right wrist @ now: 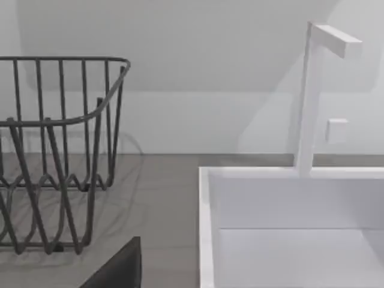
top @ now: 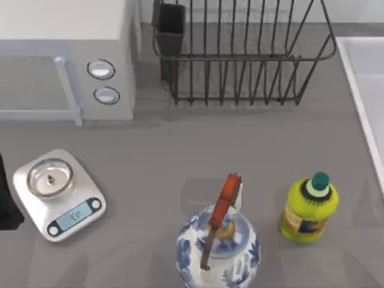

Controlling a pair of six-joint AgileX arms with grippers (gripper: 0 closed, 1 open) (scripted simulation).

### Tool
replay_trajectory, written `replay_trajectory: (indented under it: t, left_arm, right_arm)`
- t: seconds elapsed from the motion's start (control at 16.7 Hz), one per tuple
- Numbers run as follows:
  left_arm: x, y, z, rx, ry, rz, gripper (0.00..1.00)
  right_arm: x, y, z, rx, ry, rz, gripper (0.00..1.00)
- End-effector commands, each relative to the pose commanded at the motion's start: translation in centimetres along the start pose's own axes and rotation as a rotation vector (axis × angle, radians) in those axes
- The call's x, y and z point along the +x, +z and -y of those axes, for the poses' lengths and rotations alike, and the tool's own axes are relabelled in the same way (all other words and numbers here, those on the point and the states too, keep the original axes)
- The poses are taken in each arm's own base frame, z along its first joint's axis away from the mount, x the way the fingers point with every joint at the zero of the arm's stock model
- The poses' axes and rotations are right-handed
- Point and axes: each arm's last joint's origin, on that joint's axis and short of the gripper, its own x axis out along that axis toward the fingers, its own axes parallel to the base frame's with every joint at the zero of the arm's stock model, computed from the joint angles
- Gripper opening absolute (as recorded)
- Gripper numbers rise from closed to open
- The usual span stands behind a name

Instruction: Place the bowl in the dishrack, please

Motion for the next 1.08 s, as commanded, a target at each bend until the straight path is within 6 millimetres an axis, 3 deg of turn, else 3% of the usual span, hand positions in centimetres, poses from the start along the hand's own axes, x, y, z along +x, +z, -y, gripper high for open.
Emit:
replay_trajectory:
  t: [0.24,0.54,0.78,1.08]
  left_arm:
    - [0.0,0.0,0.0,0.0,0.0,0.0,1.0]
    - [0.0,0.0,0.0,0.0,0.0,0.0,1.0]
    - [0.0,0.0,0.0,0.0,0.0,0.0,1.0]
    - [0.0,0.0,0.0,0.0,0.0,0.0,1.0]
  right_arm:
    - [0.0,0.6,0.2,-0.017,-0.016,-0.032,1.0]
    - [0.9,4.4,1.5,-0.114,-0.1,-0.283,1.0]
    - [4.1,6.9,3.8,-0.159,-0.141,-0.675,1.0]
    - [9.1,7.8,8.8,-0.112,-0.108,-1.142,1.0]
